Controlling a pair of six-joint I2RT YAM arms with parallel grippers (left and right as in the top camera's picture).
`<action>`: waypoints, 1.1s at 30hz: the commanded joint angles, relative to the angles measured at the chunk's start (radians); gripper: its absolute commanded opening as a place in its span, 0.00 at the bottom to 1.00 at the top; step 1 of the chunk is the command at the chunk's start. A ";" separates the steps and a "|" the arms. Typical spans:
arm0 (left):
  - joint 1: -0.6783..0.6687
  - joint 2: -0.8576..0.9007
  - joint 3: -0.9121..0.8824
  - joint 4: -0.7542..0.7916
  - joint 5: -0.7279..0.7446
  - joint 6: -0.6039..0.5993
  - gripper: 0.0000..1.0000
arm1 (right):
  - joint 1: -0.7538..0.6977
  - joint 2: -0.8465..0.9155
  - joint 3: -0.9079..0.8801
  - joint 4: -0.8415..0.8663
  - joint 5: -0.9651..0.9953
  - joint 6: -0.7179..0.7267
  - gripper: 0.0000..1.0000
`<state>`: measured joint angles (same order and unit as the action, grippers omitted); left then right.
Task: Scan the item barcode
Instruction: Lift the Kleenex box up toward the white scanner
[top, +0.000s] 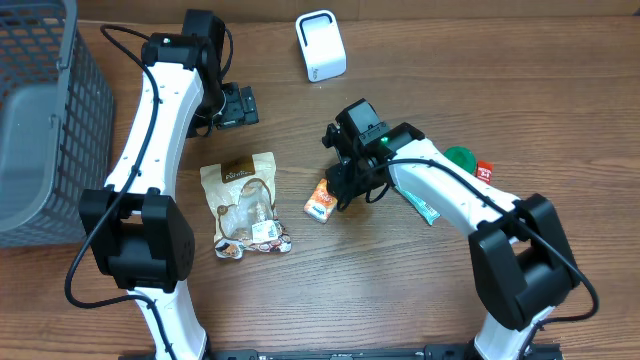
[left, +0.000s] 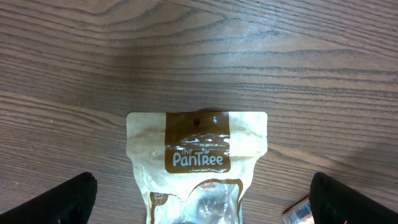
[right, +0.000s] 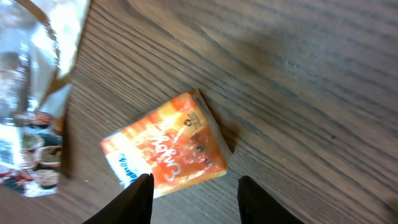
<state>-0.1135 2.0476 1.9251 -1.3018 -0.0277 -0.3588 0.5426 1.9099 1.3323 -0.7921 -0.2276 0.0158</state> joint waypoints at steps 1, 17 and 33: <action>0.002 0.000 0.014 0.001 -0.006 0.015 1.00 | -0.005 0.050 -0.006 0.008 0.005 -0.025 0.45; 0.002 0.000 0.014 0.001 -0.006 0.015 1.00 | -0.008 0.092 0.035 -0.001 0.014 -0.025 0.04; 0.002 0.000 0.014 0.001 -0.006 0.015 1.00 | 0.011 -0.199 0.127 0.055 0.136 -0.203 0.04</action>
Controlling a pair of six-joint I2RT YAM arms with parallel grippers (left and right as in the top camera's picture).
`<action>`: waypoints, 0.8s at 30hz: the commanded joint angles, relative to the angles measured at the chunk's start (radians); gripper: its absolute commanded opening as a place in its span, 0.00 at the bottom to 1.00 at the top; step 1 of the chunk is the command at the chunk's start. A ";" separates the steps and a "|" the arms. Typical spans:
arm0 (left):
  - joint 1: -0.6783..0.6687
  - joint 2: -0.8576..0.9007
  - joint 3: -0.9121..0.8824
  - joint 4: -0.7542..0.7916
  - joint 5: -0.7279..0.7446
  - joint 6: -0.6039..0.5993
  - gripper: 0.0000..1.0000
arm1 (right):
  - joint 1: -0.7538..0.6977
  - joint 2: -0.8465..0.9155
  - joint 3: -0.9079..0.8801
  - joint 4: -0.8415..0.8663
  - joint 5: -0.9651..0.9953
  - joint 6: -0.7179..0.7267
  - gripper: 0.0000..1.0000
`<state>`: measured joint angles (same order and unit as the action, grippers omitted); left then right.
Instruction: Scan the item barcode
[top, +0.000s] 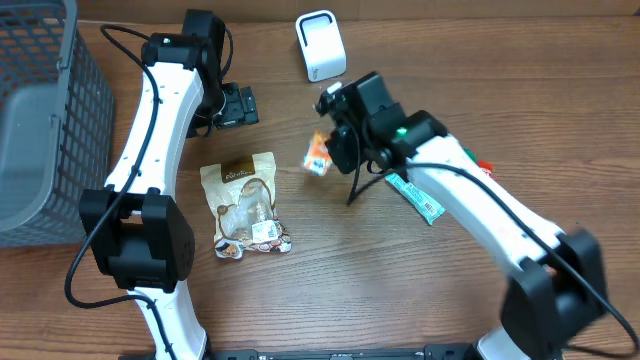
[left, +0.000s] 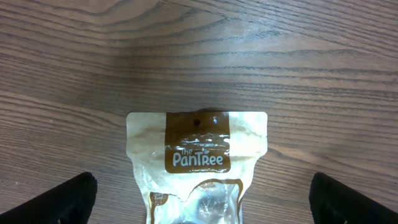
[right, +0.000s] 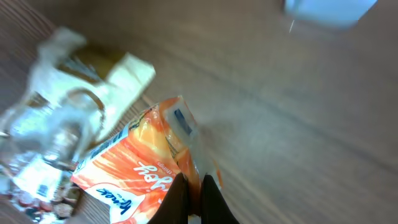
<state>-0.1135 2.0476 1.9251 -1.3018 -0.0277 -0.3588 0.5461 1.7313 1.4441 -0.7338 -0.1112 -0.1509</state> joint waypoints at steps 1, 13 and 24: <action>0.002 0.000 0.014 0.001 -0.006 0.015 1.00 | 0.007 -0.022 0.015 -0.005 0.020 -0.037 0.04; 0.002 0.000 0.014 0.001 -0.006 0.015 1.00 | 0.008 -0.022 0.015 -0.021 0.020 -0.034 0.04; 0.002 0.000 0.014 0.001 -0.006 0.015 1.00 | 0.007 -0.022 0.015 -0.019 -0.021 -0.038 0.04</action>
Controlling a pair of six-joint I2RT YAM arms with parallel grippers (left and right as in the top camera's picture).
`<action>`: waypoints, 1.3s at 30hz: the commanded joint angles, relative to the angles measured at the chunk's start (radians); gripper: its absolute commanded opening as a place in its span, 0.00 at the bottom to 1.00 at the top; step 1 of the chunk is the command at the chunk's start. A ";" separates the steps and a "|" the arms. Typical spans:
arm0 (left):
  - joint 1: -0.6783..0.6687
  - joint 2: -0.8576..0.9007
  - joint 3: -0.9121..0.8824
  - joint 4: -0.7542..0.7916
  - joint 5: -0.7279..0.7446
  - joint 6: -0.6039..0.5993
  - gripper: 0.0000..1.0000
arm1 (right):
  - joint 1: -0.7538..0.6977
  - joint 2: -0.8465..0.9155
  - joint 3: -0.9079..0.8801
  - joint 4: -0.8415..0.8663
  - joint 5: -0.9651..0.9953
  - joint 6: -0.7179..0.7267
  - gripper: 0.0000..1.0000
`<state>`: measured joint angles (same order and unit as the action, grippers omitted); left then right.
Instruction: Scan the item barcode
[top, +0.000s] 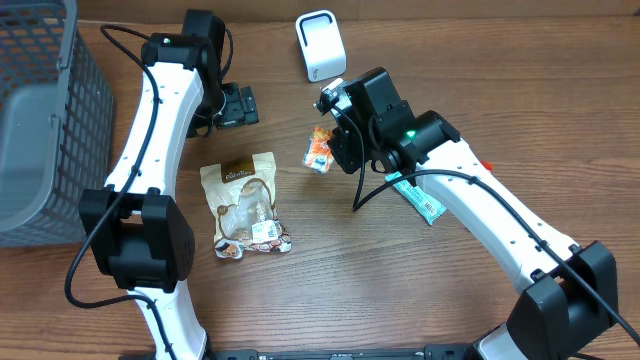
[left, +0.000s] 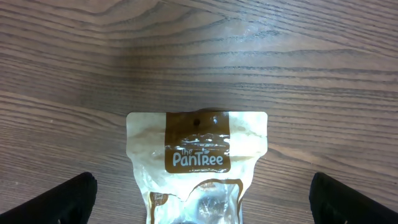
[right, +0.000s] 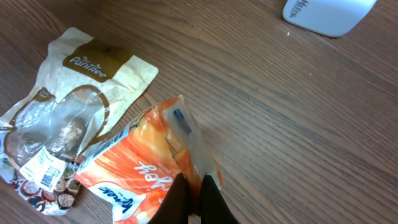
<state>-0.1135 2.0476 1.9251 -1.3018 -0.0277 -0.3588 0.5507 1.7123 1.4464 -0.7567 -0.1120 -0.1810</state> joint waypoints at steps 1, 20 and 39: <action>0.002 0.000 0.014 0.001 -0.006 0.015 1.00 | -0.003 -0.003 0.013 0.003 -0.020 -0.008 0.04; 0.002 0.000 0.014 0.001 -0.006 0.015 0.99 | -0.026 0.000 0.062 -0.087 -0.020 0.258 0.04; 0.002 0.000 0.014 0.001 -0.006 0.015 1.00 | -0.030 0.077 -0.089 -0.071 0.053 -0.218 0.04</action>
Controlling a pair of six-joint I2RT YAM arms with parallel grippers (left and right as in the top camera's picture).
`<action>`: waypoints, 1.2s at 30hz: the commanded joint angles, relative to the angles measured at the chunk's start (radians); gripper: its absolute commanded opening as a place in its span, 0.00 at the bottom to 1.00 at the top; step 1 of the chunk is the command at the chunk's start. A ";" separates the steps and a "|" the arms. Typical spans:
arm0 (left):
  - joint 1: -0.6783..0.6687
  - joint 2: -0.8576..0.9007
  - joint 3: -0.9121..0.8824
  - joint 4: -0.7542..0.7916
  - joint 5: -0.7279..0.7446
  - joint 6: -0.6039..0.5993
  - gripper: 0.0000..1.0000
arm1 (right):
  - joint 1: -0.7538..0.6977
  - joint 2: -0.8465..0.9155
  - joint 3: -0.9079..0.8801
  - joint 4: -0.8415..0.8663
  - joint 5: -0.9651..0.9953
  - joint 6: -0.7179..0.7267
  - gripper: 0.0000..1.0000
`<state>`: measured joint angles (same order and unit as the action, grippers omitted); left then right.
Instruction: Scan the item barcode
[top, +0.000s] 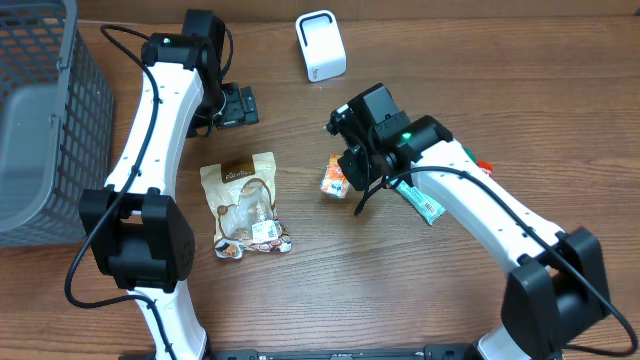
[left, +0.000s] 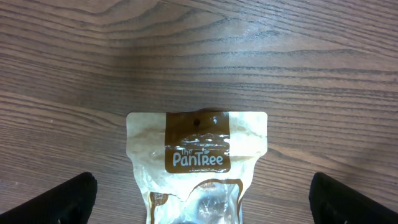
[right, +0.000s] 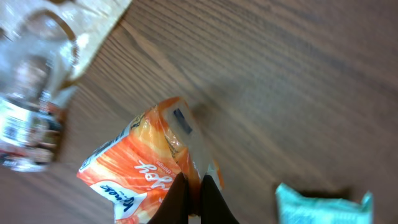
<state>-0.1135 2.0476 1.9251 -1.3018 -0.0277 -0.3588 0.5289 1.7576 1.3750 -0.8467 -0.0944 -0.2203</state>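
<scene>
My right gripper (right: 193, 199) is shut on the edge of a small orange snack packet (right: 146, 165), seen in the overhead view as the orange packet (top: 335, 177) near the table's middle, under the right gripper (top: 352, 172). The white barcode scanner (top: 320, 45) stands at the back of the table, well apart from the packet. My left gripper (left: 199, 205) is open, its dark fingertips (left: 68, 199) at the frame's lower corners, hovering over the beige Pantree pouch (left: 198, 165).
The Pantree pouch (top: 245, 205) lies left of centre. A teal wrapper (top: 420, 203), a green item (top: 462, 157) and a red item (top: 485, 170) lie to the right by the right arm. A grey basket (top: 40, 120) fills the far left.
My right gripper has moved with the orange packet away from the scanner, toward the table's middle and nearer the teal wrapper. The left arm has not moved.
First my right gripper stood open over the orange packet lying on the table. Then it was shut on the packet and held it up near the scanner, and stayed there. Now it holds the packet farther from the scanner, by the table's middle.
</scene>
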 joint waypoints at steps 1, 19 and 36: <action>0.002 0.000 0.014 0.001 -0.006 0.015 1.00 | -0.008 0.048 -0.022 0.034 0.039 -0.207 0.04; 0.002 0.000 0.014 0.001 -0.006 0.015 1.00 | -0.024 0.116 0.011 0.139 0.041 0.248 0.75; 0.002 0.000 0.014 0.001 -0.006 0.015 1.00 | -0.068 0.117 -0.132 0.186 -0.043 0.778 0.31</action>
<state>-0.1135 2.0476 1.9251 -1.3018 -0.0277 -0.3588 0.4599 1.8790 1.2629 -0.6804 -0.1078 0.4755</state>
